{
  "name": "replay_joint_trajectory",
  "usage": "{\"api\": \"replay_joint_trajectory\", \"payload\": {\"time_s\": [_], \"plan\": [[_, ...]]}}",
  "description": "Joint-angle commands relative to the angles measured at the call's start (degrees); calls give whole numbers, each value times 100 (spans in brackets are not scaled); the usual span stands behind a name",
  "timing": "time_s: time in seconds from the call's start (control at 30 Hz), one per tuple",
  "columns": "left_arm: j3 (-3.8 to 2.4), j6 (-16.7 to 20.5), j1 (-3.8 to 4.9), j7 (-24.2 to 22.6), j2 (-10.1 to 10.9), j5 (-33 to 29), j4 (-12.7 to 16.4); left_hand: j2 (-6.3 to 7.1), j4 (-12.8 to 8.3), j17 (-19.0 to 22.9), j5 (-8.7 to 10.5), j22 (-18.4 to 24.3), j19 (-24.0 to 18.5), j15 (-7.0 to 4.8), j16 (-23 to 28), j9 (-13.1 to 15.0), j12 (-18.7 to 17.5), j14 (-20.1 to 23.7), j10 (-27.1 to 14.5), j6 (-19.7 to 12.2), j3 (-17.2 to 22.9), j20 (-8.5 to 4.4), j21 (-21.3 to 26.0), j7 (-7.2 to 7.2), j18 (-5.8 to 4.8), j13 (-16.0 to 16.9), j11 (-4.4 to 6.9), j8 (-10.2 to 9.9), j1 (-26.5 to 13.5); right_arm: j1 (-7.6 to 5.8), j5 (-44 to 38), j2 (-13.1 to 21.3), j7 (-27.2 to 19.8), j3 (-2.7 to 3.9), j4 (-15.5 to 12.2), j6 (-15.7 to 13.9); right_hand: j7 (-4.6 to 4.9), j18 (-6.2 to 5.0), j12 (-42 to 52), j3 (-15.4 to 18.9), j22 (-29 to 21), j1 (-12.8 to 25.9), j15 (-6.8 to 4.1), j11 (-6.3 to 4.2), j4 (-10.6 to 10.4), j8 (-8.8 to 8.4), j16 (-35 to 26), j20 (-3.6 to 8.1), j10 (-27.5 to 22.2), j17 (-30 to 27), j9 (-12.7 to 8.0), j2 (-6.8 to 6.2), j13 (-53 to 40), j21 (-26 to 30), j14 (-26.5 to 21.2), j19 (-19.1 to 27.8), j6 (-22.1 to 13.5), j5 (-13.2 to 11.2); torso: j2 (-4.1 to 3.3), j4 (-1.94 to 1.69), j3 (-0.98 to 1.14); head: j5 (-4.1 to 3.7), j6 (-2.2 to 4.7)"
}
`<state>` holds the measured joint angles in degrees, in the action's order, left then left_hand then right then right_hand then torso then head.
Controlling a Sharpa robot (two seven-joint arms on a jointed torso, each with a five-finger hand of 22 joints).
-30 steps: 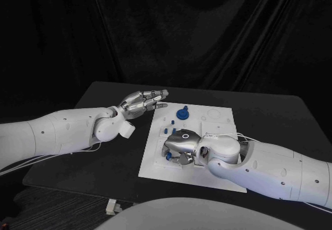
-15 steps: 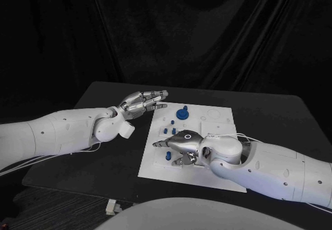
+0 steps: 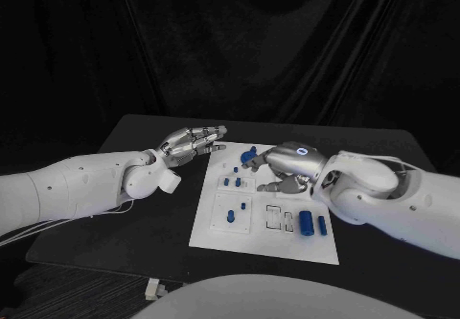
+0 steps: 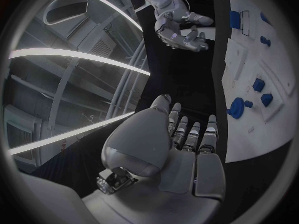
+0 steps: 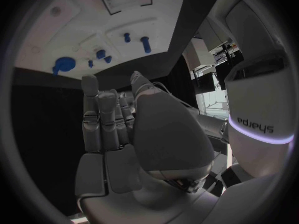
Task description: Assemble the parts on the task board
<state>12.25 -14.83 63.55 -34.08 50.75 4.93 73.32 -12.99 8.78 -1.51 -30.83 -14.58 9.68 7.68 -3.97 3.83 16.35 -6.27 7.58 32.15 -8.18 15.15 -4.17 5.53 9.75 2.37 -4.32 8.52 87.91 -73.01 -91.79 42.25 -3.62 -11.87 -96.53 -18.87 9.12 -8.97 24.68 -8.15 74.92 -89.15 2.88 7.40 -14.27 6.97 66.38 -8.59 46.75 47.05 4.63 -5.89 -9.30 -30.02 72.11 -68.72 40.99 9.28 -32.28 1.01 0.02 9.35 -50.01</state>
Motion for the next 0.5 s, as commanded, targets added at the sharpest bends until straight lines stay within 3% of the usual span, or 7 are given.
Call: {"api": "replay_joint_trajectory", "payload": {"time_s": [0.03,0.1,0.13,0.2,0.33,0.43,0.5], "plan": [[-5,-37,-9,-68,1,-31,13,-27,2,-4,-37,1,16,32,-38,-6,16,-1,8,17,41,24,-10,21,70,9,-34,36,26,-213,1153,295,-5,0,-190,-414,-28,-39,1381,80,263,235,-249,-275,54,205,93,154,592,101,77,158,-743,-160,103,-122,477,23,1,1,2,-67,1],[-5,-31,-9,-69,2,-32,13,-30,2,-4,-42,0,20,33,-39,-5,22,-2,12,23,47,25,-11,22,70,10,-36,39,27,-315,1282,501,160,0,-260,-318,-150,56,4135,169,382,466,-369,-483,63,417,343,297,1464,485,173,251,-3345,-702,424,-435,830,-74,2,0,1,-127,1],[-5,-29,-9,-70,3,-32,13,-31,0,-5,-49,1,21,33,-42,-5,23,-7,15,28,52,26,-12,23,70,10,-37,41,29,-352,1329,591,281,0,-279,-206,-216,89,4870,129,413,463,-356,-513,73,447,443,346,1382,657,192,314,-4247,-847,517,-532,823,-56,4,2,1,-145,1],[-5,-28,-9,-73,6,-32,15,-31,0,-5,-49,1,21,33,-42,-5,23,-7,15,28,52,26,-12,23,70,10,-37,41,29,-402,1405,763,640,-1,-296,187,-273,349,6364,334,801,1158,-472,-536,-223,790,1741,423,3893,2949,376,459,-7492,-2729,1421,-1227,1349,-93,6,5,0,-169,1],[-4,-23,-11,-79,25,-32,29,-34,-2,-5,-61,0,24,34,-43,-5,23,-8,16,28,60,27,-13,24,70,10,-38,42,31,-344,1479,1043,1399,-2,-299,957,-379,448,6532,563,932,2234,-549,-636,-240,901,2178,496,4325,3862,488,729,-8070,-3485,1675,-1444,1557,-253,16,7,-2,-233,1],[-4,-14,-12,-81,42,-32,39,-36,-4,-5,-68,4,23,35,-43,-5,24,-7,17,27,66,28,-13,24,70,10,-40,42,34,-224,1489,1185,1773,-3,-288,1153,-455,485,6532,629,976,2574,-612,-692,-249,941,2300,543,4325,4146,558,813,-8070,-3737,1751,-1504,1772,-353,20,2,-10,-249,1],[-4,-14,-12,-78,48,-32,40,-36,-4,-5,-68,4,23,35,-43,-5,24,-7,17,27,66,28,-13,24,70,10,-40,42,34,-158,1480,1235,1942,-4,-273,1246,-557,606,6532,865,1135,3477,-692,-797,-250,1007,2362,626,4325,4295,692,1018,-8070,-4481,1789,-1712,2093,-211,30,6,-17,-247,1]]}}
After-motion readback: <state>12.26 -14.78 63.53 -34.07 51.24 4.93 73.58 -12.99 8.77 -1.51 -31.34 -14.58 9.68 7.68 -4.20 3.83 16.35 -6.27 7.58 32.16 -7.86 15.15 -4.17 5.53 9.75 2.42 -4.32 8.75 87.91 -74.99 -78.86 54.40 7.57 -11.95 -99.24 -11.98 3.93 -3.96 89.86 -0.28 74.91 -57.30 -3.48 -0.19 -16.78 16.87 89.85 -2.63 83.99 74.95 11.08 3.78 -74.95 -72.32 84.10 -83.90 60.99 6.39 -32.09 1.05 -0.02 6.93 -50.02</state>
